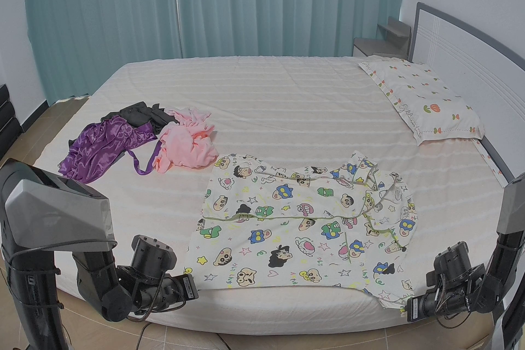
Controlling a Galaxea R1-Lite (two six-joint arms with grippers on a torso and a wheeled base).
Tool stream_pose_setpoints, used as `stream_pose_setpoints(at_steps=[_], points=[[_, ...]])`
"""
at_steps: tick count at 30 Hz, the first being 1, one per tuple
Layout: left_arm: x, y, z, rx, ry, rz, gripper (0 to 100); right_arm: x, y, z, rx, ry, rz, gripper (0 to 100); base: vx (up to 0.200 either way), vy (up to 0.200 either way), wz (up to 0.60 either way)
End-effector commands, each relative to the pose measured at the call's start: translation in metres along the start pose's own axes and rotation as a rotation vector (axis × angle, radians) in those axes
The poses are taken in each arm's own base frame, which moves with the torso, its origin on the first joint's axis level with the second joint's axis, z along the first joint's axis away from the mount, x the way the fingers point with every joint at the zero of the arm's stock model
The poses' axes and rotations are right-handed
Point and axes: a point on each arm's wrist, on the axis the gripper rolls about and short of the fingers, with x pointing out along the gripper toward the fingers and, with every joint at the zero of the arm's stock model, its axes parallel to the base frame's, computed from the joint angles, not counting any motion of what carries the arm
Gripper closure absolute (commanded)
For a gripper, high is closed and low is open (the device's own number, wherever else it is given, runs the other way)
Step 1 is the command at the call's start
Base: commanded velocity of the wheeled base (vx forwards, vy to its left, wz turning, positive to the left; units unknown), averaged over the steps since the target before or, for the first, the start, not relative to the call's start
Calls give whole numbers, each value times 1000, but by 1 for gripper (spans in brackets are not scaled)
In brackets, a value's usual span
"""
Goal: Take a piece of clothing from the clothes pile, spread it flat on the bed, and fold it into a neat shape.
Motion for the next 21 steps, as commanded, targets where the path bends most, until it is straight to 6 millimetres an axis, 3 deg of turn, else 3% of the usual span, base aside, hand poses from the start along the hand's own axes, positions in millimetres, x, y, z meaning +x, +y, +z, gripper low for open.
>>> stream_pose_setpoints(at_steps=[1,14,15,16,21], points=[[-7,-1,2,16,1,-2,100,-3,-2,-7,-26,41,-12,100,0,0,0],[-9,2,-6,36,72,44,100,-2,-2,-11,-40,82,8,100,0,0,0],[-9,1,-6,37,71,42,0,-2,-2,-11,-40,82,8,100,0,0,0],[-9,1,-6,37,71,42,0,-2,-2,-11,-40,82,8,0,0,0,0],[-12,1,-2,26,54,35,0,-7,-2,-11,-40,76,4,0,0,0,0]])
